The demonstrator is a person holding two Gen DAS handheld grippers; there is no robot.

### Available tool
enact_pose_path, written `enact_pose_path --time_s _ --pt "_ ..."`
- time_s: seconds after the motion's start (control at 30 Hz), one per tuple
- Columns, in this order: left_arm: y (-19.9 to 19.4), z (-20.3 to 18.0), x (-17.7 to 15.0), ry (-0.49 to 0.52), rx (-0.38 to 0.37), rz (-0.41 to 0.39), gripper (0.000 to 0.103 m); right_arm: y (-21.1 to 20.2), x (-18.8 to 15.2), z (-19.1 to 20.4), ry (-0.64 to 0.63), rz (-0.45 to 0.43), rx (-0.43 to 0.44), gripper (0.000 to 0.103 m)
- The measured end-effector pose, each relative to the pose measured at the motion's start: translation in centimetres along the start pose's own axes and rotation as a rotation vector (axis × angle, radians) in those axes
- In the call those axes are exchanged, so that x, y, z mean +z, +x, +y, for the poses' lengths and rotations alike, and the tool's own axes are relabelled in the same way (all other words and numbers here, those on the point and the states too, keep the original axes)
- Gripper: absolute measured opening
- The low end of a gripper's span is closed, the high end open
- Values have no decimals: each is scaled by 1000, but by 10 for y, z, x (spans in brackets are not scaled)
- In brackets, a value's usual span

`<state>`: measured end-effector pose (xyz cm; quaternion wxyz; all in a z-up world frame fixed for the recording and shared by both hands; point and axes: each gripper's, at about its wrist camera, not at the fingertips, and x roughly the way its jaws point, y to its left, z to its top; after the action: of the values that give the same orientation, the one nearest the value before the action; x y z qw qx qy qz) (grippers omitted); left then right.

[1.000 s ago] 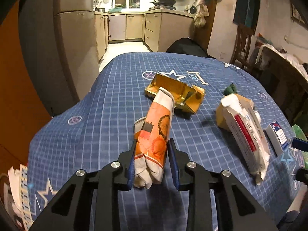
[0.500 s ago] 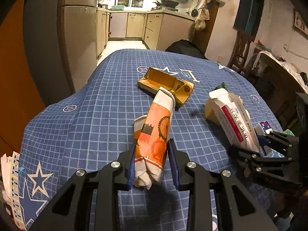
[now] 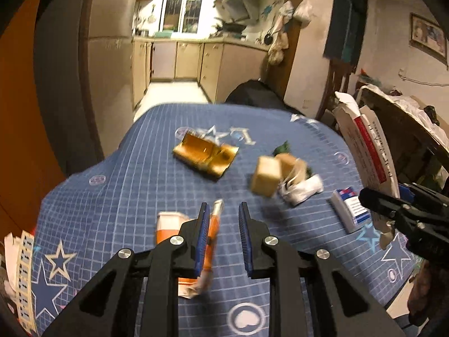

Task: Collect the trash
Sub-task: 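Grasp the white Ezetimibe box with the right tool while the left tool grasps the orange paper cup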

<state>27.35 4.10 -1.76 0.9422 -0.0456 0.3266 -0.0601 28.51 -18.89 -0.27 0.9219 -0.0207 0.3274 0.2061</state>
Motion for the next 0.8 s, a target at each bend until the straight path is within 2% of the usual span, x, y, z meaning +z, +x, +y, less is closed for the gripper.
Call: enact_pose_path --time_s 0.13,0.23,0.27,0.33,0.4,0.5,0.57,0.6,0.63,0.67,0.7,0.73,0.8 --pt "-3 5 0 -18 -3 -4 22 -28 2 -10 15 -44 0 42" --pt "-1 34 -14 -103 -40 15 24 -38 -5 -18 23 -53 8 42" --pt "0 42 -18 -108 -59 25 28 -40 -9 -21 35 -49 16 42" --pt "-2 48 -28 -91 -61 22 49 -38 -15 -26 56 -39 26 43" --pt "-4 44 -32 -65 -83 14 59 -32 -21 -29 74 -22 33 43" --pt "-4 31 -31 -6 -101 -3 61 -26 -27 -27 91 -5 46 43" --pt "7 25 -30 16 -65 12 60 -25 -27 -25 89 0 54 43" --pt "12 23 -31 20 -49 20 53 -26 -28 -24 87 0 55 43" --pt "18 20 -32 35 -40 38 38 -27 -28 -23 83 0 55 43" --pt "21 16 -32 51 -23 51 33 -28 -28 -22 81 -1 53 43" --pt "26 13 -35 67 12 66 19 -29 -29 -22 81 0 51 43" --pt "30 11 -39 70 28 83 12 -29 -29 -26 82 1 48 43" --pt "32 13 -43 60 26 83 12 -29 -30 -29 87 4 43 43"
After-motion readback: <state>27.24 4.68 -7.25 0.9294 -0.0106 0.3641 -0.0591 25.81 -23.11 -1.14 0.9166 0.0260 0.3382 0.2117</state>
